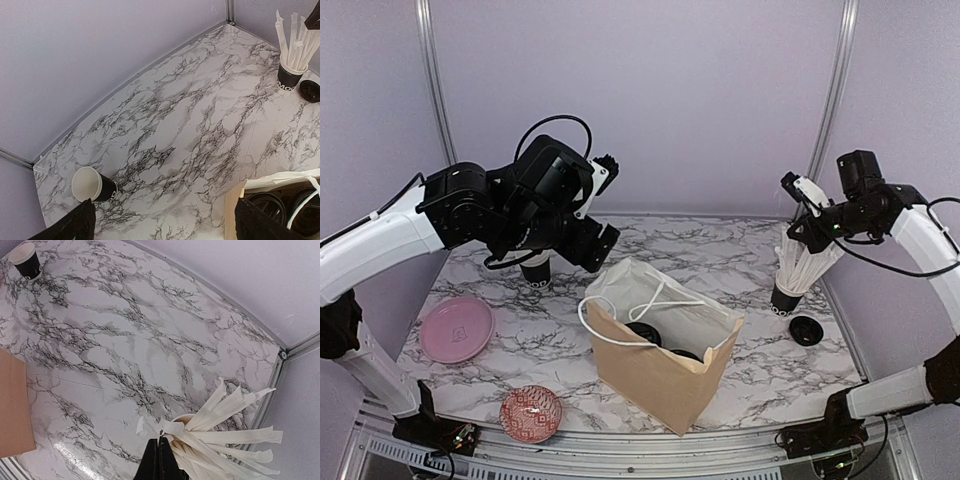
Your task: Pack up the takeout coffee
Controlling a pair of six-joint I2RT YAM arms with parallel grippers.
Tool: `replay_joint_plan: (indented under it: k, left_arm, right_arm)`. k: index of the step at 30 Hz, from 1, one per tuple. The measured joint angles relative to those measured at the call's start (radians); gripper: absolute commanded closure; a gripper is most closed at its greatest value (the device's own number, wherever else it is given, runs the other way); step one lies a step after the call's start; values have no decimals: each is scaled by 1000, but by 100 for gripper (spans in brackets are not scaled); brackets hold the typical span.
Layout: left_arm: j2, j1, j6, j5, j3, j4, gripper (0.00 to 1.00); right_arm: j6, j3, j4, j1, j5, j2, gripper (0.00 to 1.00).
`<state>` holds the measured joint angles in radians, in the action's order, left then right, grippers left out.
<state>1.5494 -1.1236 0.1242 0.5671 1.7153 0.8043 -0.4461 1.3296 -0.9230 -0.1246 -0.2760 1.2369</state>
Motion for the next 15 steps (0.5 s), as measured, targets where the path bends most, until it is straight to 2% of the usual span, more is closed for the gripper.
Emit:
replay_joint_plan:
  k: [9,15]
  left_arm:
    - [0,2,-24,37,21,0,1]
    - [0,6,-30,65,46,0,1]
  right_arm:
    - [-7,176,-73,0,-96,-93,100]
    - [-39,348,-135,1,-305,-79,100]
